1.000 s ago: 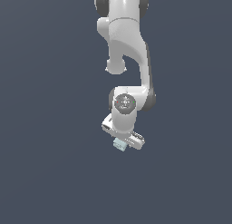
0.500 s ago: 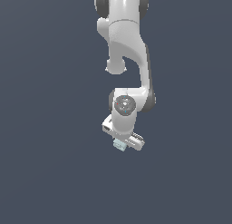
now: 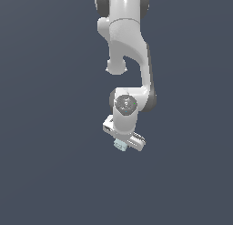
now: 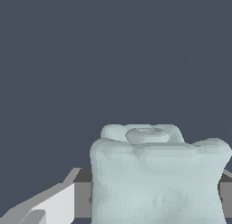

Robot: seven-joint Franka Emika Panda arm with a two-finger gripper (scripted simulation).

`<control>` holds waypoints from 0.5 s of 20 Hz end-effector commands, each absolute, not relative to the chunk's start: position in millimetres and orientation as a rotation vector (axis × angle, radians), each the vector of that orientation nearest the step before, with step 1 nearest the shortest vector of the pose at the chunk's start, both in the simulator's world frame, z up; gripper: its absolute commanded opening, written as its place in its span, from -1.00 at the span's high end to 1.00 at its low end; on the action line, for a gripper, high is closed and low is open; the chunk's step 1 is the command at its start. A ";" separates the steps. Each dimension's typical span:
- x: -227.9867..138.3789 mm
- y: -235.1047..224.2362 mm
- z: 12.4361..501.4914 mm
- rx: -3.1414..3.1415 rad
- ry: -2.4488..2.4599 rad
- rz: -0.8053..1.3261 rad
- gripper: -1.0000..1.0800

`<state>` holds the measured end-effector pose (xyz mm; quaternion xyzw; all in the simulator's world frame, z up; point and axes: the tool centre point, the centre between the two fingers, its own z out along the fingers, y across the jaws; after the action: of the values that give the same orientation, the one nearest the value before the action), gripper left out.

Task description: Pick up the object and move it to a goal position.

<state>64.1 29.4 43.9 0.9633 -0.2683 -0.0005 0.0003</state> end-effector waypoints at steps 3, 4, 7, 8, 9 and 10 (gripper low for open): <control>62.3 35.6 57.8 3.027 -0.842 0.000 1.00; 61.5 37.6 62.5 3.027 -0.842 0.000 1.00; 58.6 45.4 80.3 3.027 -0.842 0.000 1.00; 57.4 48.6 87.5 3.027 -0.842 0.000 1.00; 56.1 52.0 95.4 3.027 -0.842 0.000 1.00; 54.7 55.8 104.0 3.027 -0.842 0.000 1.00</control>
<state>56.4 50.2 91.4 0.9633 -0.2684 -0.0007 0.0003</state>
